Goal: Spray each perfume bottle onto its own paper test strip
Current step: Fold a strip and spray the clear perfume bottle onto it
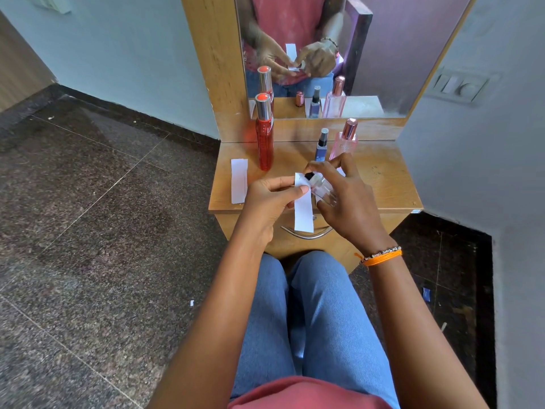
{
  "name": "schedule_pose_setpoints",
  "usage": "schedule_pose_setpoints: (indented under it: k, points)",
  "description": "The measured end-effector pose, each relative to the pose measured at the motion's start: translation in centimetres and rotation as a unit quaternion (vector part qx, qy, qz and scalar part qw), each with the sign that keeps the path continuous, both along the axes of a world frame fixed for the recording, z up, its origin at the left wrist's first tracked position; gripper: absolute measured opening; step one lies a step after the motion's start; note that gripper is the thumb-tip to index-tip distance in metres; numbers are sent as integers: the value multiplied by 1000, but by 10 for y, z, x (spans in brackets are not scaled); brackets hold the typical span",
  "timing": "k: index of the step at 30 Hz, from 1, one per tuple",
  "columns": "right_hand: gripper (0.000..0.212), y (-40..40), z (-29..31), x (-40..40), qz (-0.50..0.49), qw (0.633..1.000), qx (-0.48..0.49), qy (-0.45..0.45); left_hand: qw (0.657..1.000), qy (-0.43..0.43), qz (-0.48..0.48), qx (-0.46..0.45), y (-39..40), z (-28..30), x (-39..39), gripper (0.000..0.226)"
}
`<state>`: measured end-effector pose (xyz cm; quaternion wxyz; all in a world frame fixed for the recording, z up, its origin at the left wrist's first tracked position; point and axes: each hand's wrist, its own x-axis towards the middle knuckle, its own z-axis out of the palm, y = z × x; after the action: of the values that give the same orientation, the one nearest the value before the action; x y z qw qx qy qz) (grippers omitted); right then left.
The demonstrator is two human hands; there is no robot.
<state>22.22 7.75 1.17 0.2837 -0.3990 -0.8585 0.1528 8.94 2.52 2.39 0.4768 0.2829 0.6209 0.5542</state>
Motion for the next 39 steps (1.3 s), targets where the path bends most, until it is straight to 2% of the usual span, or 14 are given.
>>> schedule_pose_setpoints:
  k: [3, 9, 11, 15, 24, 29, 33, 35, 39]
  points:
    - [59, 1, -4, -1, -4, 1000, -10, 16, 1000, 0, -3, 0, 0, -2, -1, 18]
    - [57, 7, -15, -2, -27, 980, -66, 185, 1000, 5, 9, 7, 2, -8, -5, 20]
    - [60, 9, -21, -4, -44, 971, -91, 216, 1000, 19, 19, 4, 5, -12, -6, 23]
    - [64, 11, -33, -15, -60, 970, -114, 205, 998, 57, 38, -15, 14, -24, -10, 32]
    - [56, 19, -42, -32, -98, 969, -111, 196, 983, 179, 44, -6, 36, -33, -14, 32]
    - [55, 18, -34, -22, -112, 962, -104, 227, 955, 293, 45, -16, 46, -35, -10, 34]
    - [56, 16, -20, -16, -110, 959, -86, 248, 898, 435, 45, -43, 42, -40, 0, 42]
    - [57, 16, -16, -14, -111, 955, -89, 259, 881, 467, 57, -40, 36, -37, 3, 45]
    - [57, 19, -14, -10, -115, 950, -94, 275, 856, 513, 46, -47, 19, -35, 3, 31]
